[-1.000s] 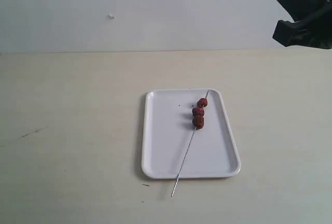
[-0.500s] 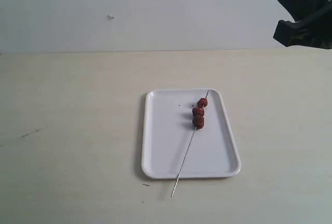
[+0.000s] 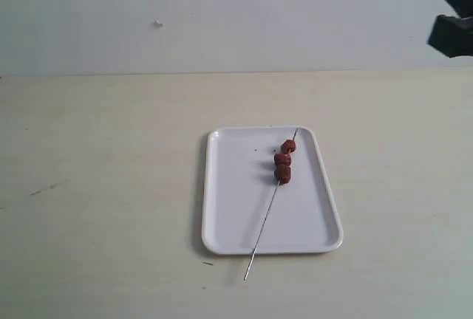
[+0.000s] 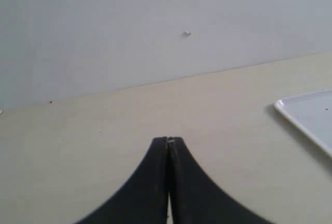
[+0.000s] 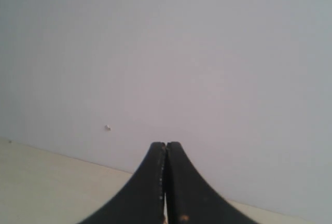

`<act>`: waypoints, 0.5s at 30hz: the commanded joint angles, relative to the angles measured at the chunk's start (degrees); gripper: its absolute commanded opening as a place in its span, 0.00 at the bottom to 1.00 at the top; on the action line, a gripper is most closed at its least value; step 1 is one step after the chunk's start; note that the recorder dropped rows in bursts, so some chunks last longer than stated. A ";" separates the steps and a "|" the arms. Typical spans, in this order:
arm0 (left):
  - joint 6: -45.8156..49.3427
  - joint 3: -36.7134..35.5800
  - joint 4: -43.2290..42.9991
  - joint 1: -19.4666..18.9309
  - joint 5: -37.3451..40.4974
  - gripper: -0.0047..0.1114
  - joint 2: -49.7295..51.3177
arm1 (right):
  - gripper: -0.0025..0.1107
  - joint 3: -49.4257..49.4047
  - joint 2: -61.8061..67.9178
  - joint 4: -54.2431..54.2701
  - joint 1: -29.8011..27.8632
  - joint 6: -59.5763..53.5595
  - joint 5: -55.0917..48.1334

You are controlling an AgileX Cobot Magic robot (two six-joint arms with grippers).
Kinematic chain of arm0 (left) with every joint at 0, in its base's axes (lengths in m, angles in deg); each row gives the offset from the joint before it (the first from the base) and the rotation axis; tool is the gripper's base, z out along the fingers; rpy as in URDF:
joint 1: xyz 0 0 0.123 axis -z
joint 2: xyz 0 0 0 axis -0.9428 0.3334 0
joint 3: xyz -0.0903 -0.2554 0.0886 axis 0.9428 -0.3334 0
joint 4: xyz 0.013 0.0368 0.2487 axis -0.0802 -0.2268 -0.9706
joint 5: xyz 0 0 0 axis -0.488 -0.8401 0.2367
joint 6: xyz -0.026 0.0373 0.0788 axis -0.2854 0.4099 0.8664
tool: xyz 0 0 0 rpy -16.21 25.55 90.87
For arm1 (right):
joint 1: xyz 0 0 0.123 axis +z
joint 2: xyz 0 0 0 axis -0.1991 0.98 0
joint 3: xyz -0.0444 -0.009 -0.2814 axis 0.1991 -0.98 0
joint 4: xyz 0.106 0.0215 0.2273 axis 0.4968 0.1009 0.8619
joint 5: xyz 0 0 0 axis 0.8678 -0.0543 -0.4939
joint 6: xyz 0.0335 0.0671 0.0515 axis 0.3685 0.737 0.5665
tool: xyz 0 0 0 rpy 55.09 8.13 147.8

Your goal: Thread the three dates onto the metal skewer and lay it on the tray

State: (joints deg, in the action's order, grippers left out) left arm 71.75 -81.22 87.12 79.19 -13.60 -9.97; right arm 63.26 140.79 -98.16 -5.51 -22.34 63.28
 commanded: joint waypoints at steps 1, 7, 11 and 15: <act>0.12 -0.18 0.62 -0.04 -0.02 0.04 -0.35 | 0.02 -0.23 -13.81 -0.20 0.06 -0.01 -19.45; 0.12 -0.18 0.62 -0.04 -0.02 0.04 -0.35 | 0.02 -0.23 -25.61 -0.33 0.06 -0.29 -26.34; 0.12 -0.18 0.62 -0.04 -0.02 0.04 -0.35 | 0.02 -0.23 -27.92 -0.18 0.06 -0.15 -26.34; 0.12 -0.18 0.62 -0.04 -0.02 0.04 -0.35 | 0.02 -0.23 -29.08 -0.18 -0.23 -0.17 -28.82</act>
State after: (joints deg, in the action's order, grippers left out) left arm 71.86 -81.22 87.12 79.19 -13.48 -9.97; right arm 63.26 112.84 -98.16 -5.51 -22.45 36.78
